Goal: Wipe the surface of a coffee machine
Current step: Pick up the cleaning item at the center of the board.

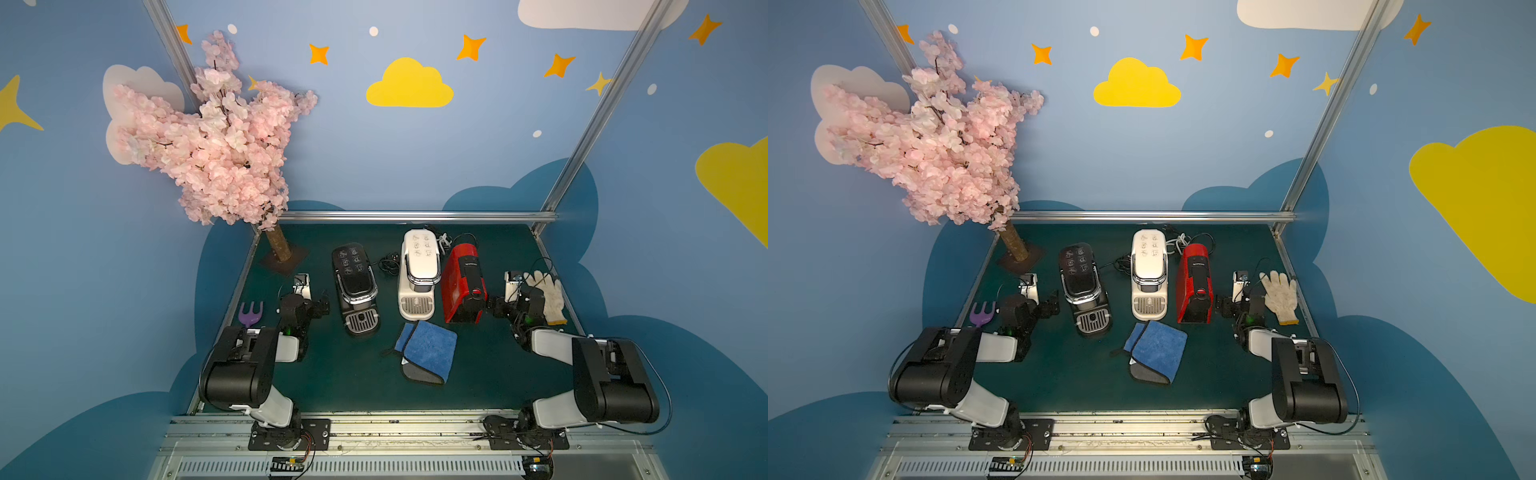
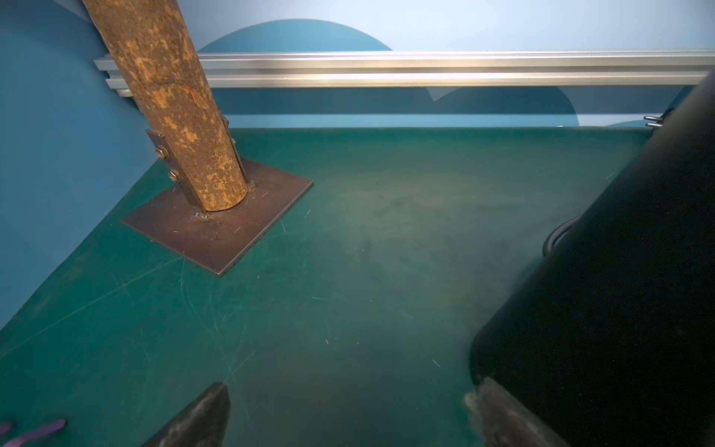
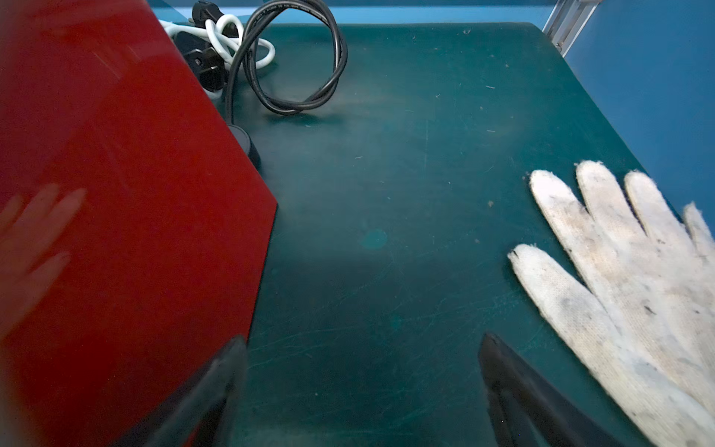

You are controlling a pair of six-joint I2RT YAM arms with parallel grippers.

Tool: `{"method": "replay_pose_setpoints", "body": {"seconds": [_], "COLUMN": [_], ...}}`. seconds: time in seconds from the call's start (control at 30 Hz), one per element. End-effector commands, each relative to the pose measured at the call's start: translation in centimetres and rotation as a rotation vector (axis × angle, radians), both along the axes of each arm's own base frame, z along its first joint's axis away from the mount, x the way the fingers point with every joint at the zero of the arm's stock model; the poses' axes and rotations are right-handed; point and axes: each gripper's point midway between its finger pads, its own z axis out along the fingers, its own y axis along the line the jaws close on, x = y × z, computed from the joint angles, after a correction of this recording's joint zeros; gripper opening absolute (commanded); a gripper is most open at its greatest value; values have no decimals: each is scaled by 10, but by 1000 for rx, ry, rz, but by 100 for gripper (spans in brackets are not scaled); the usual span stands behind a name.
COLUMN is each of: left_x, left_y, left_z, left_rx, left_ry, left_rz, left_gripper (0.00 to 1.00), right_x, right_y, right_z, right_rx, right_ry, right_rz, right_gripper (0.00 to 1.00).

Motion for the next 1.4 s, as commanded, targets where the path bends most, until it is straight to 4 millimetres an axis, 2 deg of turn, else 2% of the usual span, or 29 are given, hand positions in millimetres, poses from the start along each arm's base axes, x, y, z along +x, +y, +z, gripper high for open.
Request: {"method": "replay_pose_setpoints", "body": {"seconds": [0.0,1.1,1.2,1.27,1.37], "left_x": [5,6,7,7,4], "left_y": [-1,0,1,4,14], "left_z": [6,7,15,22,30], "left_rx": [0,-5,-2,1,-17], "left_ry": [-22,-12,-2,8,61], "left_rz": [-10,-14,-7,11,89], "left_gripper": [100,100,100,100,100], "right_x": [8,7,5,0,-7], "right_y": [4,3,-17,-19,-19], "right_z": [8,8,14,22,48], "right_rx": [4,-18,-42,-43,-44], "right_ry": [-29,-33,-53,-72,-146], "right_rz": [17,-9,-140,-158,-177], "right_gripper": [93,93,93,93,93]}}
